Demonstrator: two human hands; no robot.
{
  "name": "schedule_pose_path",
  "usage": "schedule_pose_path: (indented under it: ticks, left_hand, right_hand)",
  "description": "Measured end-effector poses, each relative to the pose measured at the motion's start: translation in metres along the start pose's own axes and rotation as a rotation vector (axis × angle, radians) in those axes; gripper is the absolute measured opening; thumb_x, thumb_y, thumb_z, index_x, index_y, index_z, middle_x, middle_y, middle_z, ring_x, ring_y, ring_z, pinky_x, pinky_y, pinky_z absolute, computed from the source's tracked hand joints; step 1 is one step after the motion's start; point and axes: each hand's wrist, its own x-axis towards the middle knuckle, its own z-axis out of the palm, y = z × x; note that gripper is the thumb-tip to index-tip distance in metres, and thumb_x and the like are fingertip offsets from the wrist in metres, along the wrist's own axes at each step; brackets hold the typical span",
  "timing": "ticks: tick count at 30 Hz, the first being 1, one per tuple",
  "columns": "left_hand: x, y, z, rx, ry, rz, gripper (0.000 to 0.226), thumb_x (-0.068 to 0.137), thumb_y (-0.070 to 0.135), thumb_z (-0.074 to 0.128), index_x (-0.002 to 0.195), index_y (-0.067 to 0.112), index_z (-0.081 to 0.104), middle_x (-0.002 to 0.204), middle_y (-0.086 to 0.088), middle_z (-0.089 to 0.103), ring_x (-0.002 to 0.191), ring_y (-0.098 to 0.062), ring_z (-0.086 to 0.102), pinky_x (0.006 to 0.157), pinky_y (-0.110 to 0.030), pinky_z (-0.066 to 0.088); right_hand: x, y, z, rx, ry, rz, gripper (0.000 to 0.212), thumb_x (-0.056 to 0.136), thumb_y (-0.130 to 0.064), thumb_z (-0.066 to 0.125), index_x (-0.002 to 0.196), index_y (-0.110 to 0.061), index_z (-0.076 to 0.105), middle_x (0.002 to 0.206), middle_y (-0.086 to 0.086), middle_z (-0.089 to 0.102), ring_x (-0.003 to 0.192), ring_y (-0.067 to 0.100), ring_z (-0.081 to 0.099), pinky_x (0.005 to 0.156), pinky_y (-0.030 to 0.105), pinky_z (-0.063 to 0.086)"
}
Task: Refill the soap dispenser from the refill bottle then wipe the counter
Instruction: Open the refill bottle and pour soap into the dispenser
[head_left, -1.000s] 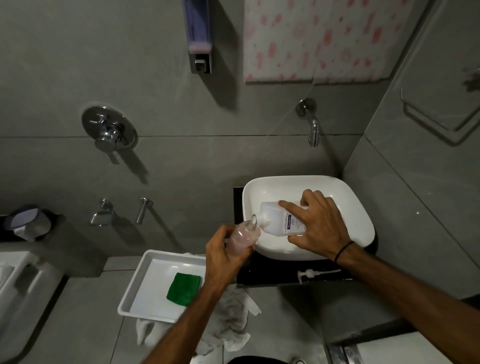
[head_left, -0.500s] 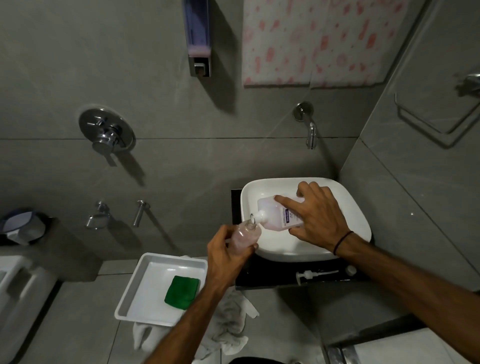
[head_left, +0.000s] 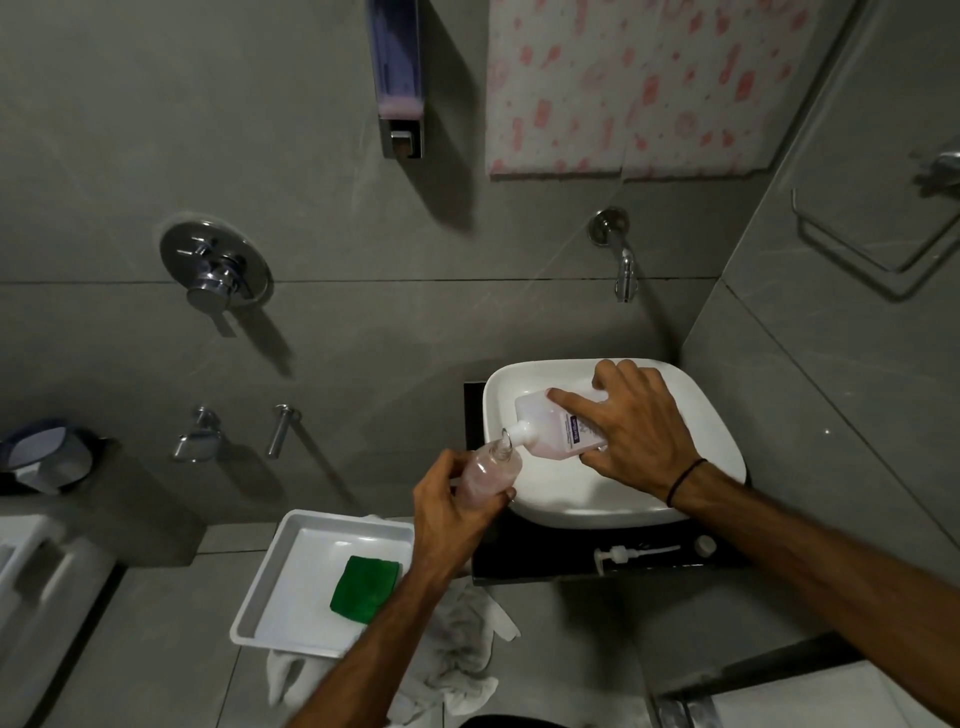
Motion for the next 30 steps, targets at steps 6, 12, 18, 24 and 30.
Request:
schedule_pose_path:
  ticks: [6, 12, 18, 24, 30]
  left_hand:
    - [0.002, 0.000, 0.005, -0.007, -0.013, -0.014, 0.051, 0.063, 0.053, 0.093, 0.101, 0.037, 0.063, 0.102, 0.018, 0.073, 0.093, -0.006, 0.071, 0.071, -0.027, 0.064]
    - [-0.001, 0.002, 0.009, 0.003, -0.026, -0.035, 0.050, 0.064, 0.056, 0.091, 0.101, 0.038, 0.062, 0.102, 0.018, 0.073, 0.093, -0.005, 0.071, 0.069, -0.025, 0.063]
    - [-0.002, 0.005, 0.014, 0.026, -0.042, -0.042, 0.050, 0.064, 0.055, 0.092, 0.100, 0.038, 0.062, 0.100, 0.020, 0.073, 0.093, -0.003, 0.070, 0.067, -0.021, 0.061]
    - [-0.003, 0.005, 0.019, 0.034, -0.050, -0.040, 0.047, 0.064, 0.050, 0.093, 0.098, 0.038, 0.063, 0.099, 0.019, 0.073, 0.090, -0.005, 0.070, 0.072, -0.036, 0.064]
    - [0.001, 0.004, 0.021, 0.018, -0.060, -0.050, 0.049, 0.062, 0.050, 0.093, 0.100, 0.036, 0.064, 0.100, 0.017, 0.074, 0.091, -0.007, 0.071, 0.074, -0.042, 0.064]
  right_hand:
    - [-0.002, 0.003, -0.002, -0.008, 0.002, 0.002, 0.081, 0.056, -0.047, 0.090, 0.131, -0.030, 0.064, 0.103, 0.016, 0.060, 0.091, 0.032, 0.059, 0.077, 0.045, 0.052]
    - [-0.007, 0.006, 0.001, -0.008, -0.014, 0.022, 0.081, 0.057, -0.046, 0.090, 0.132, -0.030, 0.063, 0.105, 0.016, 0.060, 0.092, 0.032, 0.059, 0.077, 0.044, 0.051]
    - [-0.013, 0.010, 0.003, -0.014, -0.016, 0.028, 0.080, 0.057, -0.043, 0.091, 0.131, -0.029, 0.064, 0.105, 0.017, 0.060, 0.093, 0.032, 0.059, 0.080, 0.045, 0.052]
    - [-0.015, 0.013, 0.002, -0.030, -0.005, 0.024, 0.080, 0.056, -0.042, 0.092, 0.131, -0.029, 0.065, 0.105, 0.017, 0.060, 0.092, 0.033, 0.059, 0.079, 0.045, 0.051]
    - [-0.017, 0.016, 0.008, -0.003, 0.021, 0.038, 0.080, 0.056, -0.042, 0.092, 0.131, -0.029, 0.065, 0.107, 0.018, 0.061, 0.093, 0.033, 0.060, 0.081, 0.045, 0.051]
